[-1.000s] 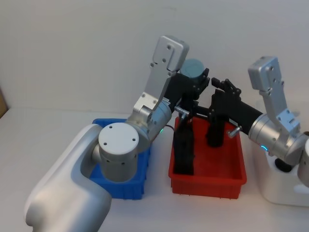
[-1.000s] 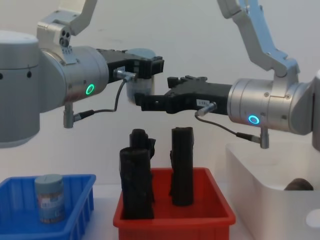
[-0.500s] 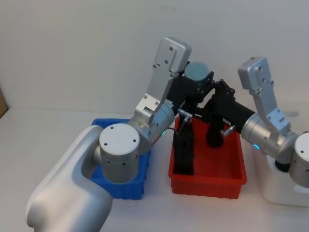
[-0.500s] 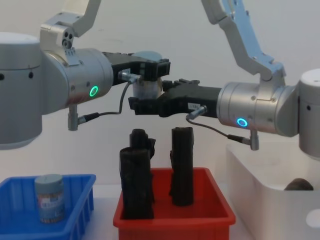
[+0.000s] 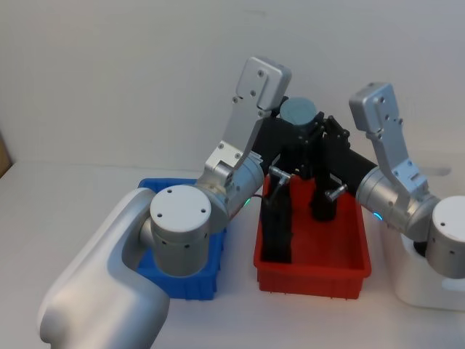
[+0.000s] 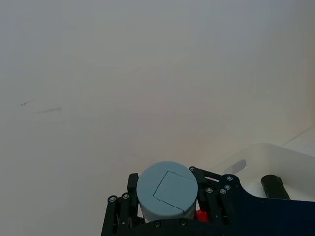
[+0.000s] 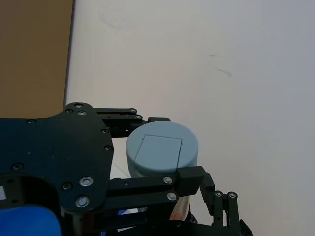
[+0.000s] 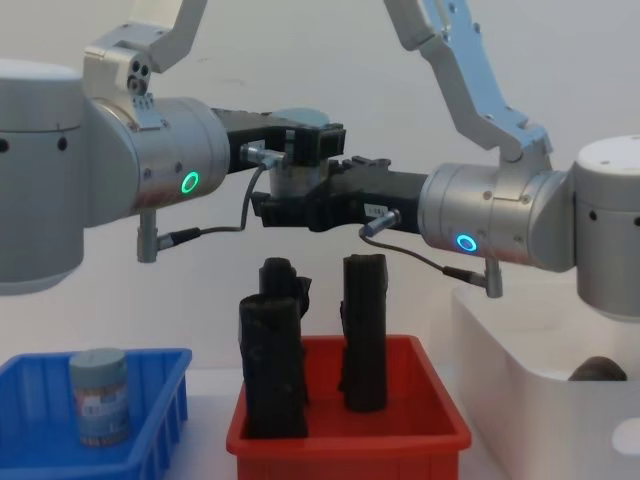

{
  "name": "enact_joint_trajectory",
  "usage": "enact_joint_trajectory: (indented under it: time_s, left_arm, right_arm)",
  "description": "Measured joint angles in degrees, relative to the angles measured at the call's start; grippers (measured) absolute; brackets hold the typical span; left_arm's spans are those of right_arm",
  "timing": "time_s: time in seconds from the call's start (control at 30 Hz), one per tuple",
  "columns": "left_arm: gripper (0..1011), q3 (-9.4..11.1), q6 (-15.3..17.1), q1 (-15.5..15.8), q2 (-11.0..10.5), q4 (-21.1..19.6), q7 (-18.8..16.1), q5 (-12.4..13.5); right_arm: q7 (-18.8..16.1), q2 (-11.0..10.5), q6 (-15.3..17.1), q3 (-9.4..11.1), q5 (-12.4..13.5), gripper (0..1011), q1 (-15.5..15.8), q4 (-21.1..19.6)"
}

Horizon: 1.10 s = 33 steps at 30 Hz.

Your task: Pick the cotton swabs from the blue box and place them into the white box.

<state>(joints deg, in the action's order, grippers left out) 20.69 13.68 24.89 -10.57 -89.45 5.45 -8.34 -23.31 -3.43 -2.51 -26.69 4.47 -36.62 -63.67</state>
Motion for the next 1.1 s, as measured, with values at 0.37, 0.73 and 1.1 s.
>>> enact_joint_trajectory:
  time_s: [0.37,0.73,1.1]
  left_arm:
    - [670,-0.17,1.52,-0.29,-0.11,-0.8,-0.58,0.42]
    - [670,-0.21,1.97,-0.4,-0.15,-1.13,-0.74,0.55]
    - [670,-0.27,2.22,-0.44,-0.19,-1.24,-0.86,0.62]
  right_arm:
    - [1.19,0.42,-0.3,-0.16,-0.49,962,-0.47,0.76]
    - [1.57,0.6,-0.4,-0.26,-0.76,705,-0.65,1.07]
    - [1.72,0.69,-0.45,-0.28,-0.86,653,-0.73,1.19]
